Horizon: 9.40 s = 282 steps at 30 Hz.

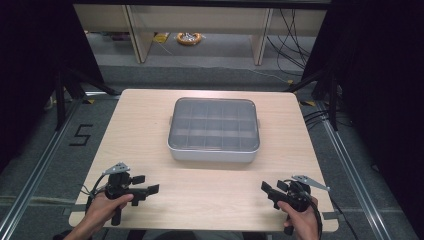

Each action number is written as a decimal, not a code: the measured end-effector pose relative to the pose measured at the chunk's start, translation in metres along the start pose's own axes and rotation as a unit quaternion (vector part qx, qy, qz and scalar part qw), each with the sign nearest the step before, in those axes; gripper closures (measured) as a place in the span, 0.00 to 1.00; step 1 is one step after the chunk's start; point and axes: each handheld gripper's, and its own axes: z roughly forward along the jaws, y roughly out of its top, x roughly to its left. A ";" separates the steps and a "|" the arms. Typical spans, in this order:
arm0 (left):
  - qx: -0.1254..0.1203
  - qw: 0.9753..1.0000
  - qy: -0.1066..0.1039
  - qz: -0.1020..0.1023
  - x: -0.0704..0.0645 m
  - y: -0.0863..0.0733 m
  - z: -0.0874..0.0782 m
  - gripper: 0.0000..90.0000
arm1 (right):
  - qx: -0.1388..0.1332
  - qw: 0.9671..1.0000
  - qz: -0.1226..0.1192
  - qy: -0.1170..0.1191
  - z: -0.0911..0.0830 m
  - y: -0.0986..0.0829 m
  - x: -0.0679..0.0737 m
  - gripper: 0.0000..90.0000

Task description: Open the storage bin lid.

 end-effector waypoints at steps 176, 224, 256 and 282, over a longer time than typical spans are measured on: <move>-0.058 0.996 0.027 -0.069 0.026 0.197 0.069 0.73 | -0.088 0.990 0.097 0.045 0.082 0.182 0.013 0.75; -0.079 0.996 0.008 -0.050 -0.003 0.154 0.039 0.73 | -0.116 0.988 0.069 0.074 0.036 0.135 0.022 0.77; -0.067 0.997 -0.015 -0.030 -0.025 0.112 0.028 0.73 | -0.107 0.987 0.096 0.078 0.011 0.084 0.014 0.76; -0.047 0.997 -0.020 -0.049 -0.017 0.069 0.021 0.73 | -0.075 0.986 0.122 0.091 0.004 0.053 0.024 0.76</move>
